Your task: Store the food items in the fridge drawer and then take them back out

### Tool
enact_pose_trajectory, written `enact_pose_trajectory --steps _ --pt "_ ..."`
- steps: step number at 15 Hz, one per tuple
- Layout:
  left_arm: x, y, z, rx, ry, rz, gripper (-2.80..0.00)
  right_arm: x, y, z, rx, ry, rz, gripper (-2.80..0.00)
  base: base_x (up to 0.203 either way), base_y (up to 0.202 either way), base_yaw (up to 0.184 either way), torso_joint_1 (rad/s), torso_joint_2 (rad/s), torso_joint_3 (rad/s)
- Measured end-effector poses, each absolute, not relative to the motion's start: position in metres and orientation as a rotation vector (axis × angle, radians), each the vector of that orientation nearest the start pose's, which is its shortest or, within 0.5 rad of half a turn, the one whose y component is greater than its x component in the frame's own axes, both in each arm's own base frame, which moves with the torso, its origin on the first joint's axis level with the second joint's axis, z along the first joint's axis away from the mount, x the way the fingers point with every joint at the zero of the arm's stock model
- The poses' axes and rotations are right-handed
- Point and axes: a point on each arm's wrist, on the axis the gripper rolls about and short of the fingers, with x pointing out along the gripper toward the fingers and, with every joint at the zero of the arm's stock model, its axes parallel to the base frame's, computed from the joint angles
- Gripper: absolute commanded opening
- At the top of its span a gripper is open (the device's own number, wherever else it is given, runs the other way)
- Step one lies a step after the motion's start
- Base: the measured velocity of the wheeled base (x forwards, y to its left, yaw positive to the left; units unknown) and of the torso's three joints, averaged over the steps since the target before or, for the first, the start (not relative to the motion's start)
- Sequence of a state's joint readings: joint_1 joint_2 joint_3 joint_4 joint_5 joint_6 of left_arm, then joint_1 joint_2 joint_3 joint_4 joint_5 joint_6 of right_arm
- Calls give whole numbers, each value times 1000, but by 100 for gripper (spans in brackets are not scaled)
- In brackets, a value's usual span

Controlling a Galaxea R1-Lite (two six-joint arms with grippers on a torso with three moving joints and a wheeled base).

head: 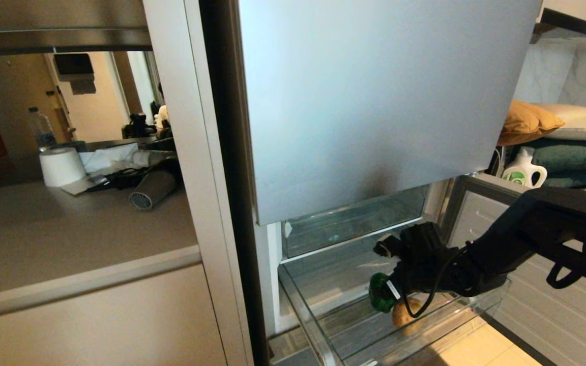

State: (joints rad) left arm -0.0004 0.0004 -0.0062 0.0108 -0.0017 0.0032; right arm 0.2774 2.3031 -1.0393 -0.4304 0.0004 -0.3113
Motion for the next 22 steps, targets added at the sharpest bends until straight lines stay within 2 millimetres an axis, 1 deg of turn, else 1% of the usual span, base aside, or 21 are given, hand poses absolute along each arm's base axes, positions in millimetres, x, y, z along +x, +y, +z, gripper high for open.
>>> enact_pose_trajectory --steps 4,8,10,15,22 --pt "-23 0 76 3 5 -2 -280 390 112 2 -380 757 424 0 0 0 0 0 0 0" --pt "-23 0 76 3 5 -3 -280 404 115 -6 -375 747 422 0 0 0 0 0 0 0" --pt "-23 0 76 3 5 -3 -280 407 116 -12 -370 755 420 0 0 0 0 0 0 0" --pt "-23 0 76 3 5 -2 -280 409 115 -23 -368 797 417 0 0 0 0 0 0 0" --pt "-23 0 76 3 5 -3 -280 407 112 -27 -345 818 402 0 0 0 0 0 0 0"
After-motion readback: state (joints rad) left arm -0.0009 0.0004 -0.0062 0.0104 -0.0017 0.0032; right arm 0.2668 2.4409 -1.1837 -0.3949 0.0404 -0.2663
